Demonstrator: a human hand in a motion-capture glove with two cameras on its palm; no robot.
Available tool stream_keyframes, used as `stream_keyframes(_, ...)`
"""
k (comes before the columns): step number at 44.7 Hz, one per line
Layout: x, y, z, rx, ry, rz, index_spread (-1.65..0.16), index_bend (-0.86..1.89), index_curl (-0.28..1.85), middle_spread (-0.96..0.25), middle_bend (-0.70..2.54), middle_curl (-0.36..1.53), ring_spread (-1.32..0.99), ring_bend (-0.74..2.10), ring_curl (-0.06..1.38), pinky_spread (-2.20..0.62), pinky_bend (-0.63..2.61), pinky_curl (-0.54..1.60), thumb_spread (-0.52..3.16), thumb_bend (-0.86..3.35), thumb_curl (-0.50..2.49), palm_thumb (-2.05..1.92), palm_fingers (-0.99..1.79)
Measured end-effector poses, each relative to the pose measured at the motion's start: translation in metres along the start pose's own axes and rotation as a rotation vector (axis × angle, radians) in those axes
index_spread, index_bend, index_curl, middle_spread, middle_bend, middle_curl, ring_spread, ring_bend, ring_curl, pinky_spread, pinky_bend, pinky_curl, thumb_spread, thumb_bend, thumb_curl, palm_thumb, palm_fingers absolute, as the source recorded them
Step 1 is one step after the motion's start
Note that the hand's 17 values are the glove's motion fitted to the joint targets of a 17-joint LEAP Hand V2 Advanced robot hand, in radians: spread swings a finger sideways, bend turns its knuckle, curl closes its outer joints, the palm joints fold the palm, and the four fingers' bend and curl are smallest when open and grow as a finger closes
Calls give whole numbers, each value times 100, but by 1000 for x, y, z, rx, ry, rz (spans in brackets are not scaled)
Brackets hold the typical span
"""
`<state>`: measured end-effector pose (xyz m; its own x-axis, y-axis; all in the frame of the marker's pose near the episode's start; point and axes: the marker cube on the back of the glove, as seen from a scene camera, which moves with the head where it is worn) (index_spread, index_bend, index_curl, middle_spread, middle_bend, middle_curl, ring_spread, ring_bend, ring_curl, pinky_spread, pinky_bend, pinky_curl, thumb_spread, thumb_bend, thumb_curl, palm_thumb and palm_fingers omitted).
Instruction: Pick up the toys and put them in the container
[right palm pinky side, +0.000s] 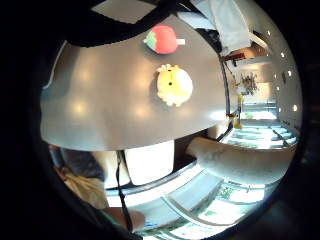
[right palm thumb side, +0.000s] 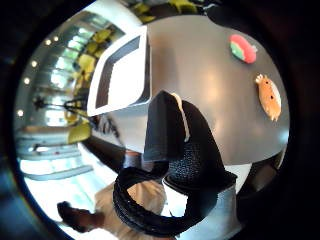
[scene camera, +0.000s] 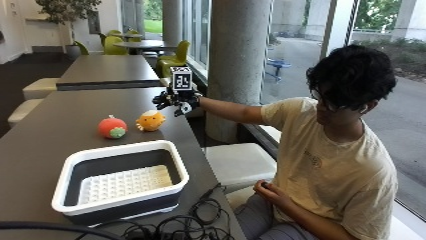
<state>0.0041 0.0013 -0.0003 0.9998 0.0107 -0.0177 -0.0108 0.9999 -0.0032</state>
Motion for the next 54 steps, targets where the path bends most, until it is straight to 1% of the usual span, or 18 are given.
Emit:
stream_keyframes(4, 7, 1, 0, -2, 29, 8, -18, 29, 10, -6, 13, 3, -6, 14, 1, -1, 49, 13, 71, -2, 0, -4, -2)
stream_keyframes(8, 12, 0, 1, 10, 34, 7, -23, 32, 14, -8, 14, 6, -8, 16, 2, -1, 53, 17, 95, -2, 2, -4, -5)
stream_keyframes(10, 15, 2, 2, 8, 46, 28, -24, 32, 16, -8, 14, 7, -8, 16, 3, -2, 55, 19, 104, -3, 3, -5, -6)
stream_keyframes(14, 18, 0, 6, 16, 33, 8, -26, 32, 19, -9, 14, 9, -9, 17, 5, -1, 56, 21, 117, -3, 5, -5, -8)
stream_keyframes(17, 24, -3, 7, 20, 67, 14, -28, 31, 21, -9, 13, 10, -9, 18, 6, -2, 58, 23, 123, -3, 6, -4, -10)
stream_keyframes(20, 25, -8, 9, 29, 61, 23, -28, 27, 22, -10, 13, 11, -10, 18, 7, -2, 60, 24, 128, -3, 7, -4, -12)
stream_keyframes(24, -15, -22, 5, 21, 7, 82, -29, 22, 23, -10, 13, 12, -11, 19, 9, -2, 62, 26, 131, -2, 9, -4, -13)
stream_keyframes(26, -19, -25, 6, -3, 11, 109, -29, 21, 25, -10, 13, 13, -11, 18, 10, -2, 62, 26, 132, -3, 10, -4, -13)
stream_keyframes(27, -13, -26, 8, -19, 21, 117, -29, 15, 23, -10, 13, 13, -11, 20, 11, -2, 64, 28, 132, -2, 11, -3, -15)
stream_keyframes(29, 3, -29, 16, -51, 37, 128, -29, 12, 23, -9, 12, 13, -11, 20, 12, -2, 66, 28, 133, -3, 12, -3, -18)
stream_keyframes(40, 69, -39, 51, -151, 82, 230, -28, 6, 20, -8, 7, 13, -10, 21, 17, -2, 78, 33, 134, -2, 16, -2, -31)
stream_keyframes(43, 85, -41, 58, -168, 105, 280, -28, 5, 18, -7, 7, 13, -9, 21, 19, -2, 80, 34, 134, -1, 17, -1, -33)
stream_keyframes(48, 100, -50, 70, -146, 96, 325, -29, 12, 19, -7, 12, 14, -9, 16, 19, -2, 76, 34, 133, -1, 19, 0, -28)
stream_keyframes(54, 116, -63, 74, -126, 121, 302, -29, 11, 19, -6, 15, 16, -9, 15, 19, -2, 75, 34, 132, -1, 21, 1, -25)
